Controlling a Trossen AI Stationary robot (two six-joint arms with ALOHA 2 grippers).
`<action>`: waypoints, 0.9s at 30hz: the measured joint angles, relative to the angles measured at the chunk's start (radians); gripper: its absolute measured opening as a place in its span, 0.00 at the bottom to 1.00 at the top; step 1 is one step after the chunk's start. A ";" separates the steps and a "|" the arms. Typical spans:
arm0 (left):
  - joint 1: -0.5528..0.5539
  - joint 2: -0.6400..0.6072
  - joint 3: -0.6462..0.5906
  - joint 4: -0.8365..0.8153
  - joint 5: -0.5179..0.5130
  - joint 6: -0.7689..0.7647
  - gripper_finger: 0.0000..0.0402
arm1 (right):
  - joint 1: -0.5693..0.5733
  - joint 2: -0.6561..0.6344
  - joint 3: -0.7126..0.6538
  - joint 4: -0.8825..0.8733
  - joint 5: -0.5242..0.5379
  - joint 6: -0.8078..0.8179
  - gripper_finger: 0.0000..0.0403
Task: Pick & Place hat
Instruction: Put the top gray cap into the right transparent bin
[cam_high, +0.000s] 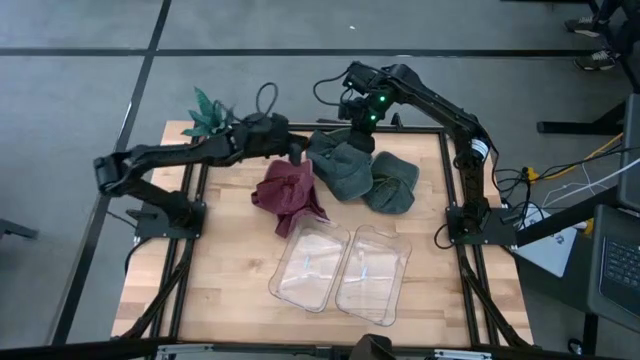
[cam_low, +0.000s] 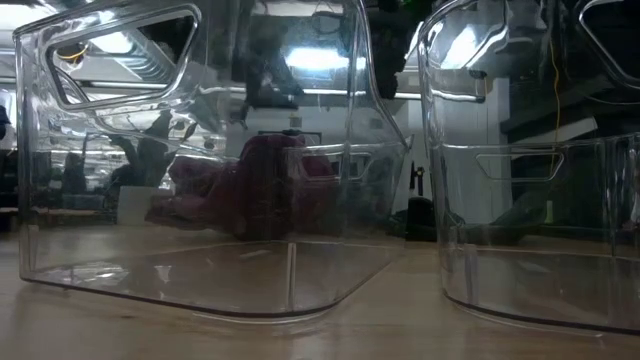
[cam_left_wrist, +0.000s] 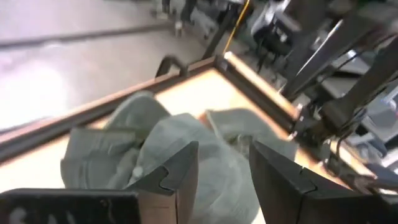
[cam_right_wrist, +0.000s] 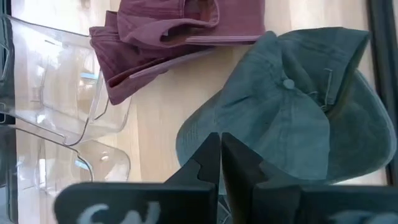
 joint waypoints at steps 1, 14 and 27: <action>0.012 0.024 0.004 0.000 0.016 -0.009 0.34 | -0.005 -0.001 0.000 -0.001 0.000 0.000 0.04; 0.217 0.238 0.012 -0.014 0.357 -0.205 0.40 | -0.052 -0.001 0.000 0.014 0.000 -0.003 0.04; 0.229 0.338 0.017 0.027 0.403 -0.011 0.66 | -0.066 -0.001 0.000 0.029 -0.001 -0.005 0.04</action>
